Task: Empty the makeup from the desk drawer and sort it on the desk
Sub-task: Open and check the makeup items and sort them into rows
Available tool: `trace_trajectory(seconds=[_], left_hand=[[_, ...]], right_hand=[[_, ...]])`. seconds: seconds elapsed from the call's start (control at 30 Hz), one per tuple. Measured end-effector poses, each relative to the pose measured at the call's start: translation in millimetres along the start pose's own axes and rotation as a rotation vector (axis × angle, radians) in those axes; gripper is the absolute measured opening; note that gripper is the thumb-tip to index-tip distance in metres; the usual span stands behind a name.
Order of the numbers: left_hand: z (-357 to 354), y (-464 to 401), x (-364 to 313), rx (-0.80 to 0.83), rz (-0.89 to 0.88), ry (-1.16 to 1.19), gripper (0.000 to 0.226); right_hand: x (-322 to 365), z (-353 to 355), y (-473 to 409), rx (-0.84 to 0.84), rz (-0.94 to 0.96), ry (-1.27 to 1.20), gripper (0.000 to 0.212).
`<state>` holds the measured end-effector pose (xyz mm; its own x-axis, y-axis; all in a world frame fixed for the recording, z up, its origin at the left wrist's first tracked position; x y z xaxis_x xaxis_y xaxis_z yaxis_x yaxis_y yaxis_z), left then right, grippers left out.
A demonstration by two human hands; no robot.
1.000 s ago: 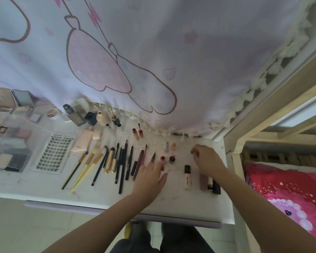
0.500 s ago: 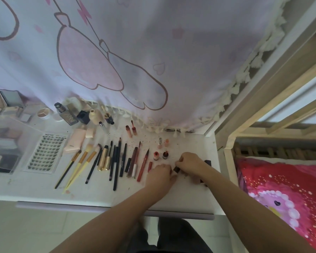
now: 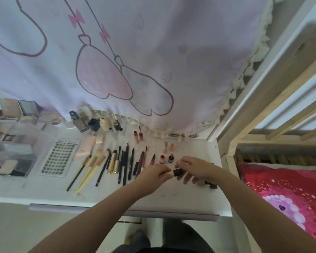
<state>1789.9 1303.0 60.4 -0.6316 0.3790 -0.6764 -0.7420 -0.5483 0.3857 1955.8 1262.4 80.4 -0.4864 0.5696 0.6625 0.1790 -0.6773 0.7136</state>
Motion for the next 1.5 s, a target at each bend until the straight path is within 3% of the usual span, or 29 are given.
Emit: trace_trajectory(seconds=[0.1,0.17,0.27,0.4,0.5,0.6,0.7,0.83,0.93,1.07,1.27,1.33,1.5], left_hand=[[5,5,-1,-0.035,-0.032,-0.026,0.029],[6,7,2,-0.051,-0.039,-0.001,0.030],[6,8,3,-0.068,-0.061,0.015,0.031],[7,7,2,-0.051,-0.076,-0.019,0.031],[7,7,2,-0.022,-0.073,-0.016,0.030],[8,7,2,-0.008,-0.066,0.006,0.029],[8,5,1,0.009,-0.060,0.000,0.029],[10,2,11,0.230,-0.003,0.046,0.027],[17,5,25,0.315,0.068,0.198,0.020],[13,7,31,0.196,0.154,0.416,0.027],[-19,1,25,0.005,0.171,0.472,0.029],[-28,-2,26,-0.097,0.179,0.396,0.025],[-29,-11,22,-0.318,0.118,-0.086,0.025]], right_hand=[[2,0,-1,-0.004,-0.032,0.221,0.028],[-1,0,0,0.023,0.005,0.113,0.010],[0,-4,3,0.078,0.019,-0.121,0.021],[3,-9,3,0.076,-0.069,-0.015,0.033],[-1,-7,2,0.065,-0.025,0.045,0.012],[-2,-6,3,0.078,0.005,-0.077,0.016],[1,-6,4,0.096,-0.014,0.034,0.019],[-1,2,3,0.066,0.050,0.266,0.008],[-11,12,4,0.005,0.042,0.221,0.011],[-23,13,-1,-0.070,0.068,0.020,0.024],[-42,-12,-20,-0.230,0.078,-0.274,0.011],[-51,-19,-29,-0.304,0.081,-0.264,0.010],[-51,-33,-45,-0.516,0.103,0.115,0.020]])
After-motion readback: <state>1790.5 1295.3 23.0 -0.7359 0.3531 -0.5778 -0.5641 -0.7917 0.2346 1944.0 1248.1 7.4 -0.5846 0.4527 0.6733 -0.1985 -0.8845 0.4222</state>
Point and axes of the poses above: each hand's wrist, its own y-axis away from the middle knuckle, its own z-axis out of the back of the hand, x = y × z, the point moved 2 cm from there along -y, towards the middle knuckle, and after that the axes turned 8 degrees about x, right-handed, at the moved point
